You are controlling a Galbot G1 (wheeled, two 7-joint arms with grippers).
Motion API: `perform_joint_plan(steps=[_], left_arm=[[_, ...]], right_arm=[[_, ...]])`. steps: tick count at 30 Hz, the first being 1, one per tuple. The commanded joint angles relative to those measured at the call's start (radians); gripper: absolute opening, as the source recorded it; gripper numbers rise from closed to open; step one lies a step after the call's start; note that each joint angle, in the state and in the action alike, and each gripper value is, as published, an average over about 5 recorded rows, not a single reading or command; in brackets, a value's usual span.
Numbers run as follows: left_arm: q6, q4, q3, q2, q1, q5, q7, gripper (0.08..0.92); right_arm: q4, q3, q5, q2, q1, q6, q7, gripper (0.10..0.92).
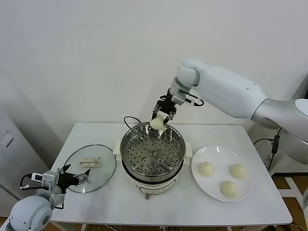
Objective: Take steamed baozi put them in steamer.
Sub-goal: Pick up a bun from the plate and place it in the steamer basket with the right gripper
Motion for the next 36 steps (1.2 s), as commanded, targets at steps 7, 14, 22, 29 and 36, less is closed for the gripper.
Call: perform_joint_plan(steps=[7, 14, 22, 29, 36], left_arm=[[0.001, 0.000, -0.001, 0.005, -0.002, 0.001, 0.000, 0.823], [0.001, -0.001, -0.002, 0.003, -0.003, 0.001, 0.001, 0.823], [-0.001, -0.001, -0.002, 0.002, -0.002, 0.001, 0.002, 0.823], [-0.002, -0.005, -0.005, 0.003, 0.000, 0.000, 0.003, 0.823], [-0.002, -0.009, -0.007, 0.001, 0.004, -0.003, 0.002, 0.823]], right_arm=[[0.019, 0.087, -0.318, 0.057, -0.142, 0.080, -0.005, 0.484], [0.011, 0.109, -0.365, 0.059, -0.185, 0.080, 0.012, 0.486], [-0.006, 0.123, -0.378, 0.076, -0.224, 0.080, 0.031, 0.499], [-0.013, 0.135, -0.397, 0.081, -0.234, 0.080, 0.032, 0.659], [-0.010, 0.108, -0.246, 0.048, -0.143, 0.080, 0.028, 0.814]])
